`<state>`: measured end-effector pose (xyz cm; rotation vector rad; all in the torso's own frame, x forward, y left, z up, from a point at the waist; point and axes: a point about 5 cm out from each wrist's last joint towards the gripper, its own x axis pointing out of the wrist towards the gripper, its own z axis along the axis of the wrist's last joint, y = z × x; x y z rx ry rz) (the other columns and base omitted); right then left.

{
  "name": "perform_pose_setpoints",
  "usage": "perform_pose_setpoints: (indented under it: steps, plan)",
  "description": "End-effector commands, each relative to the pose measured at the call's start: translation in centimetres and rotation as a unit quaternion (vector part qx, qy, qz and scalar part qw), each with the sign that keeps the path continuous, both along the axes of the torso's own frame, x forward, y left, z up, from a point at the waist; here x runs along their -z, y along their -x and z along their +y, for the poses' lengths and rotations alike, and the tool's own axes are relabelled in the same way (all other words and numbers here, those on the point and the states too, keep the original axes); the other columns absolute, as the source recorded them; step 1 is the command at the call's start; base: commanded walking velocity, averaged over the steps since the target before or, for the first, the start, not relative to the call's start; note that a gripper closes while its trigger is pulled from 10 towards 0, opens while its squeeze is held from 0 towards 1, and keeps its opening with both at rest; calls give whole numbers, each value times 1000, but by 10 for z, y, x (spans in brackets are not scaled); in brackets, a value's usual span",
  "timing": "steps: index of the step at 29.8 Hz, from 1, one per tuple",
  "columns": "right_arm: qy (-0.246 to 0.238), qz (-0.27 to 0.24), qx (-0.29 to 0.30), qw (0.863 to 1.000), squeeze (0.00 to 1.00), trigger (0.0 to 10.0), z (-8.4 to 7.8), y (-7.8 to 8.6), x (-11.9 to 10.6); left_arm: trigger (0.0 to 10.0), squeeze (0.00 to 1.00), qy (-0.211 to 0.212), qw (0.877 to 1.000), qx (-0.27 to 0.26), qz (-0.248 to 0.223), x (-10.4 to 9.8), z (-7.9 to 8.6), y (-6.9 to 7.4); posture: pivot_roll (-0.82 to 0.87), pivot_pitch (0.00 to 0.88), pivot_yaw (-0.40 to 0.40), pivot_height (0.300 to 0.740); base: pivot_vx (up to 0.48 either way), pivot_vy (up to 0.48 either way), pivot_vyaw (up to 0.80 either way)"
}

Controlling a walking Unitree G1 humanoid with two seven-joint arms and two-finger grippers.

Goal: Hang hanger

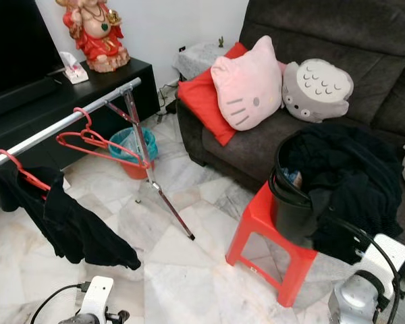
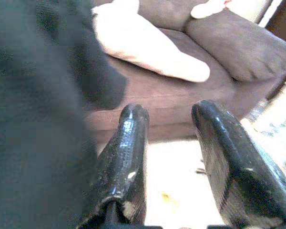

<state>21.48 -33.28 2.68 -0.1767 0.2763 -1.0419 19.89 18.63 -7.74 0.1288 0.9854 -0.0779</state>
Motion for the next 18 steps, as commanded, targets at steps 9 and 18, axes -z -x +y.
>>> perform_pose_setpoints:
  steps: [9,18]
  plan:
    - [78,-133,-139,978,0,10000,31,-28,-38,10000,0,-4,1000,-5,2,0,4,0,-4,0,46,740,0,0,0]
    - [96,-148,-239,955,0,10000,57,-47,-51,10000,0,-4,1000,-7,0,0,3,0,-10,0,44,740,0,0,0]
